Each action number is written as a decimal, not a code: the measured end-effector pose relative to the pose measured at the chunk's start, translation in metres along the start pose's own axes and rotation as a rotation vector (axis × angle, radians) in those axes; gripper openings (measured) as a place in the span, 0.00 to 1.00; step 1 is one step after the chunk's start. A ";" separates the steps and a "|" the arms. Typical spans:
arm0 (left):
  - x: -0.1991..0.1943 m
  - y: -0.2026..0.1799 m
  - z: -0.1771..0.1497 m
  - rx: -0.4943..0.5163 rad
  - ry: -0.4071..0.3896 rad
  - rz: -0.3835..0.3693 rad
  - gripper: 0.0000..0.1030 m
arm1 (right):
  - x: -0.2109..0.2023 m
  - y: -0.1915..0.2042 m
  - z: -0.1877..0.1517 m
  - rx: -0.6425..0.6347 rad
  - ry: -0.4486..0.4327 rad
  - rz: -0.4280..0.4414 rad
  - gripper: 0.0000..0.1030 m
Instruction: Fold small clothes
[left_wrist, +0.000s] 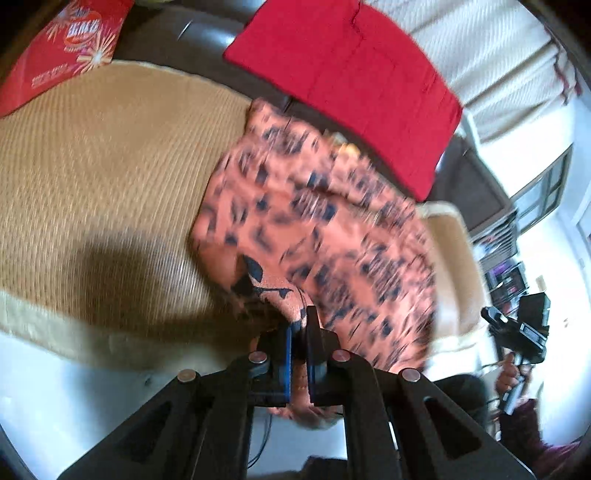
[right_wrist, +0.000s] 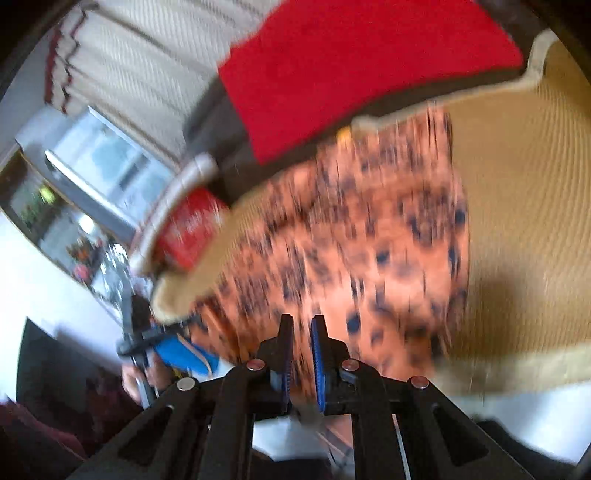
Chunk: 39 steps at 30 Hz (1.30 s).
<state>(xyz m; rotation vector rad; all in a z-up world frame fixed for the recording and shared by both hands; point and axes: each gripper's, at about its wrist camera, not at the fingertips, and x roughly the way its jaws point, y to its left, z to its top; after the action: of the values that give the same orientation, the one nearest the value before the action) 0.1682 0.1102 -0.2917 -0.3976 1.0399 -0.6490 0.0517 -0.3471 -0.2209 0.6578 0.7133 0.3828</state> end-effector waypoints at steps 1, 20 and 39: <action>-0.004 -0.002 0.012 0.007 -0.006 -0.002 0.06 | -0.007 -0.001 0.015 0.011 -0.027 0.011 0.10; 0.018 0.032 -0.016 -0.012 0.098 0.101 0.06 | 0.064 -0.107 -0.080 0.044 0.500 -0.457 0.72; 0.042 0.076 -0.028 -0.180 0.236 0.215 0.18 | 0.109 -0.080 -0.091 -0.047 0.515 -0.247 0.27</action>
<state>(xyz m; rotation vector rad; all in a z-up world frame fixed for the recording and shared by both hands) 0.1812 0.1386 -0.3772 -0.3649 1.3517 -0.4171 0.0722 -0.3092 -0.3782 0.4186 1.2582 0.3415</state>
